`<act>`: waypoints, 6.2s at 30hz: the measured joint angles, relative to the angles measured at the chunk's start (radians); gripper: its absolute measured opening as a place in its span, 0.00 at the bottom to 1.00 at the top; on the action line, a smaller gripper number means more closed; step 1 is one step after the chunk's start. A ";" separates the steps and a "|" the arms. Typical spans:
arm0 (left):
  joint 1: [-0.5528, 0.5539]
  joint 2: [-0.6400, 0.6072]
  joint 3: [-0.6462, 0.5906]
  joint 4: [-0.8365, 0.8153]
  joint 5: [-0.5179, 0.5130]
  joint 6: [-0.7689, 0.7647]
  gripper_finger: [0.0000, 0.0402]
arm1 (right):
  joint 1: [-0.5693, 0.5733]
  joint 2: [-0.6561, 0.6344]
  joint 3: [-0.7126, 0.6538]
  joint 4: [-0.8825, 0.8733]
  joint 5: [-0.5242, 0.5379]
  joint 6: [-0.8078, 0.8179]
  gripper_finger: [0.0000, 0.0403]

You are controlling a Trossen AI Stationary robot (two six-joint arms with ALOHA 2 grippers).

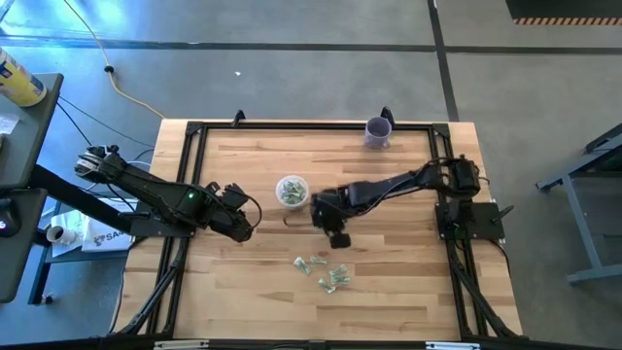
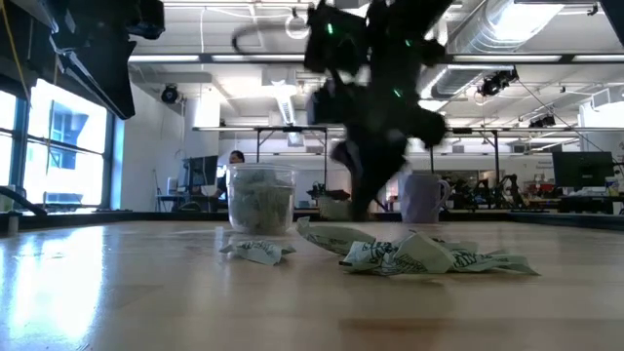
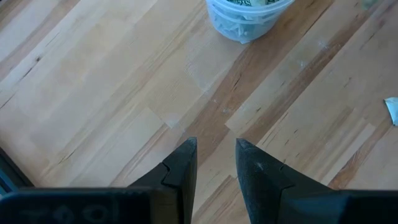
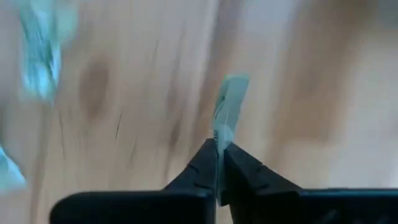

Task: Pick and place Stevia / Truvia into bins
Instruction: Put the white stevia packet into the transparent container

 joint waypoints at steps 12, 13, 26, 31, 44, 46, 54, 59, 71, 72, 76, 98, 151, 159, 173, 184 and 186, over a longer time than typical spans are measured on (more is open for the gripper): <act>0.000 0.000 0.000 0.001 -0.026 0.000 0.36 | -0.164 -0.013 0.308 0.138 0.044 0.024 0.02; 0.000 0.000 0.000 0.001 -0.028 0.000 0.36 | -0.170 0.012 0.333 0.126 0.035 0.032 0.03; 0.000 0.000 0.000 0.002 -0.030 -0.007 0.36 | -0.156 0.189 0.438 -0.022 0.055 0.004 0.09; 0.000 0.000 0.000 0.001 -0.032 -0.007 0.36 | -0.160 0.185 0.430 -0.033 0.088 0.003 0.18; 0.000 0.000 0.000 0.001 -0.032 -0.007 0.36 | -0.130 0.043 0.434 -0.223 0.031 -0.129 0.46; 0.000 0.000 0.000 0.002 -0.032 -0.001 0.36 | -0.122 0.046 0.430 -0.311 0.004 -0.156 0.48; 0.000 0.000 0.000 0.003 -0.030 0.000 0.36 | -0.047 0.057 0.243 -0.325 -0.100 -0.124 0.48; 0.000 0.000 0.000 0.002 -0.015 0.007 0.36 | 0.062 0.043 0.179 -0.240 -0.142 -0.015 0.44; 0.000 0.000 0.000 0.000 0.026 0.280 0.36 | 0.202 0.056 0.121 0.038 -0.005 0.295 0.55; 0.000 0.000 0.000 -0.002 0.026 0.295 0.36 | 0.207 0.065 0.121 0.054 0.003 0.319 0.57; 0.000 0.000 0.000 -0.016 0.038 0.332 0.36 | 0.222 0.113 0.120 0.104 0.022 0.404 0.60; 0.000 0.000 0.000 -0.093 0.046 0.324 0.36 | 0.140 0.096 0.183 -0.073 0.137 0.519 0.03; 0.000 -0.033 0.000 -0.130 -0.030 -0.009 0.36 | -0.104 0.231 0.797 -0.715 -0.027 -0.199 0.51; 0.000 -0.033 0.000 -0.131 -0.030 -0.008 0.36 | -0.042 0.162 0.594 -0.674 -0.089 -0.150 0.47; 0.000 -0.032 0.000 -0.131 -0.060 0.170 0.36 | 0.161 0.055 0.217 -0.044 -0.156 0.140 0.46; 0.000 -0.032 -0.001 -0.124 -0.075 0.298 0.36 | 0.232 0.065 0.061 0.366 0.150 0.375 0.51; 0.000 -0.032 -0.001 -0.118 -0.075 0.322 0.36 | 0.237 0.065 0.048 0.387 0.152 0.431 0.52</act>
